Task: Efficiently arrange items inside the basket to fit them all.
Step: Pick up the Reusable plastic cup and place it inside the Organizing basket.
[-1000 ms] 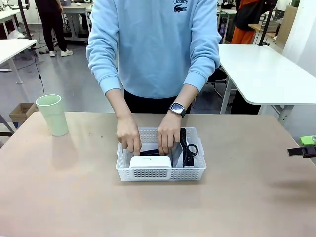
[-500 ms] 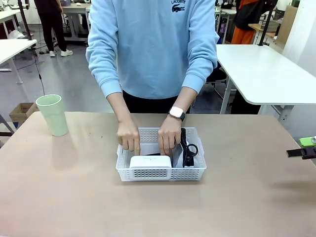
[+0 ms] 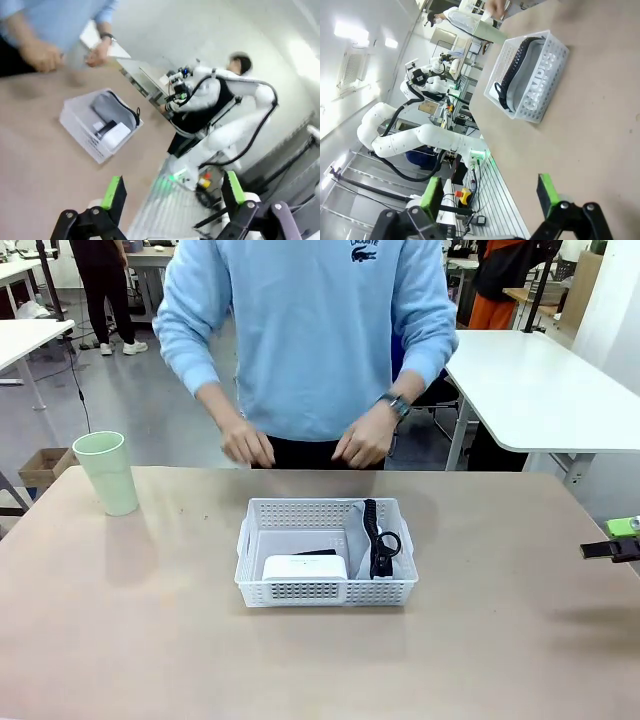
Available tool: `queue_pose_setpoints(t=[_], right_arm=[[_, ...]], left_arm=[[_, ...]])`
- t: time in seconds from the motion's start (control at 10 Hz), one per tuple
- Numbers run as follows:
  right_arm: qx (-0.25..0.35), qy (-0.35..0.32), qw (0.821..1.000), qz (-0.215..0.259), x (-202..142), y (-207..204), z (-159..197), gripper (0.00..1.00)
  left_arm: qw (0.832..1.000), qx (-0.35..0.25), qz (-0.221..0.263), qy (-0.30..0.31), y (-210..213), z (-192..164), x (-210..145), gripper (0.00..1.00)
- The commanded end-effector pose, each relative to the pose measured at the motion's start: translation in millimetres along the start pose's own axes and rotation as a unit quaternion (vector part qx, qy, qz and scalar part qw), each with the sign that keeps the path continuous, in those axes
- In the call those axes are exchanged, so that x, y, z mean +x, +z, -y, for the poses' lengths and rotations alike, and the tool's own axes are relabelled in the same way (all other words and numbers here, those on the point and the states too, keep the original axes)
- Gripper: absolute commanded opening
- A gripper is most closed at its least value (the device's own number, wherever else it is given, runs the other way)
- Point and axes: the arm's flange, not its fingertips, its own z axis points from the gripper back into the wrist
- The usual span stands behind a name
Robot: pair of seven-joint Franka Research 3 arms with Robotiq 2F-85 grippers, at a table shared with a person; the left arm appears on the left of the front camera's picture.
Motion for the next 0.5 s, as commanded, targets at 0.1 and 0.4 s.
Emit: queue_pose_setpoints(t=[0.1, 0.4], right_arm=[[-0.008, 0.012, 1.000, 0.001, -4, -1, -1, 1.00], [-0.008, 0.012, 1.000, 0.001, -4, -1, -1, 1.00]], left_arm=[[0.935, -0.012, 0.036, -0.352, -21, -34, -5, 1.00], [0.883, 0.092, 0.035, -0.459, -22, -40, 12, 1.00]])
